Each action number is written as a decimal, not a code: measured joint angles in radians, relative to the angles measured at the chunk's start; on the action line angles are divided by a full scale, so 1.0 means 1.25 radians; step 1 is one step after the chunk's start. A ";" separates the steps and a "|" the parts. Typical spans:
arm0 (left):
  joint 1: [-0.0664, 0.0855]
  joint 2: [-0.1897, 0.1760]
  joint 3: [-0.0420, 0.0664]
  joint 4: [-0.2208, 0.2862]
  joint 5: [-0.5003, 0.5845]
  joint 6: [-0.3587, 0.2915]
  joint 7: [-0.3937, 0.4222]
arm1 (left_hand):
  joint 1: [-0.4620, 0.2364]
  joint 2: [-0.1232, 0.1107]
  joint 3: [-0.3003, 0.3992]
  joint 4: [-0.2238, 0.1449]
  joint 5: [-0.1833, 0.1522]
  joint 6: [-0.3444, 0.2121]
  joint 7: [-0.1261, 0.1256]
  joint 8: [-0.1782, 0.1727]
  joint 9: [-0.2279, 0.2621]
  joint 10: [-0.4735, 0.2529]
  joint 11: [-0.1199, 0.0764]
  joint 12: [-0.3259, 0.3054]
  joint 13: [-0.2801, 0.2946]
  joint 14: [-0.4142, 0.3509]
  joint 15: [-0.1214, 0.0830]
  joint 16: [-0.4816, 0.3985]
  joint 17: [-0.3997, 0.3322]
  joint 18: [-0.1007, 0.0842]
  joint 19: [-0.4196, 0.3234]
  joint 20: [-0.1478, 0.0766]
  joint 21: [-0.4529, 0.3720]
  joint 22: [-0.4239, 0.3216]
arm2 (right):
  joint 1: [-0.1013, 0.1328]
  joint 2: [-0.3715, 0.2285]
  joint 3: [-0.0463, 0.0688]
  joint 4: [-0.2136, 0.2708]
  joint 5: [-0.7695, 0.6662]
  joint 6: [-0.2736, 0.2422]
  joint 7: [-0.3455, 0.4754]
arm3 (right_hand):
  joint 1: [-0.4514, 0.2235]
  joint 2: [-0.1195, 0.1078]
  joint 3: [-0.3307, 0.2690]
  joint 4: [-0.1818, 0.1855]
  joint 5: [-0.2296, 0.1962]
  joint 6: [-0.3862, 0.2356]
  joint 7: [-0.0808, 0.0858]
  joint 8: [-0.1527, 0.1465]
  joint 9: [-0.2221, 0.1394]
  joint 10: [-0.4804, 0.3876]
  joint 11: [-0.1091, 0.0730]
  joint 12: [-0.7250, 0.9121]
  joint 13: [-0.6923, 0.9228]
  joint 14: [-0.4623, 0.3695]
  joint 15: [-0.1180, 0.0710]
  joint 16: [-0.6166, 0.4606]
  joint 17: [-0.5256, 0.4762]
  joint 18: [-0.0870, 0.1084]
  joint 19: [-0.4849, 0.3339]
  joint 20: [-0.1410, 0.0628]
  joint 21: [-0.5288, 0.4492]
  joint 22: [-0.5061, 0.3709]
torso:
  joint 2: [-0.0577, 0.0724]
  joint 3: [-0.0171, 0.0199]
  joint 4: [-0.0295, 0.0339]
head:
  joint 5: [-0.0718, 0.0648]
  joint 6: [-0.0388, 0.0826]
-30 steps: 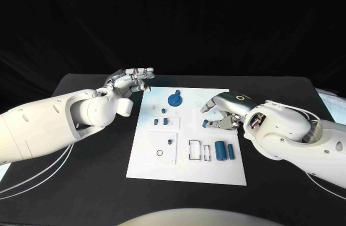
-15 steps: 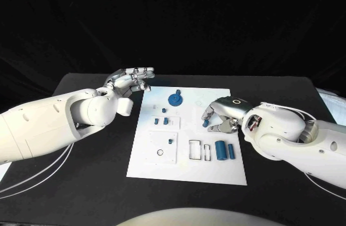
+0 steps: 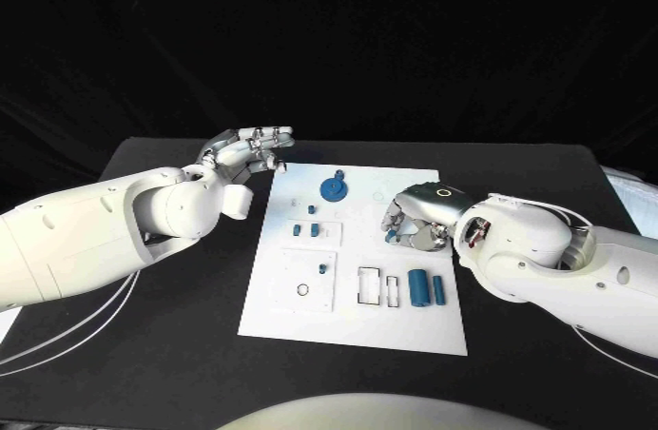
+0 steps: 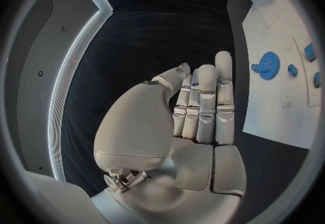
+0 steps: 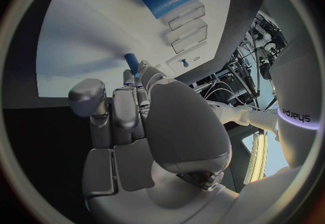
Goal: Assemble the parts on the task board
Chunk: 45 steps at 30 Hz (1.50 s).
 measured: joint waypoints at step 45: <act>0.000 -0.001 0.000 0.000 -0.003 0.002 -0.005 | 0.000 0.000 0.000 0.000 0.000 -0.003 0.003 0.000 0.000 -0.003 0.003 0.000 -0.001 0.000 0.000 0.003 -0.002 0.000 0.000 0.000 0.000 -0.001 | -0.004 0.025 -0.007 -0.028 -0.041 0.020 -0.007 | 0.004 -0.005 0.066 -0.035 -0.008 0.028 0.003 -0.010 -0.001 0.038 0.002 -0.031 0.001 0.000 0.000 0.010 0.003 0.000 0.000 0.000 0.012 0.014 | -0.001 -0.0002 0.0002 | 0.003 -0.012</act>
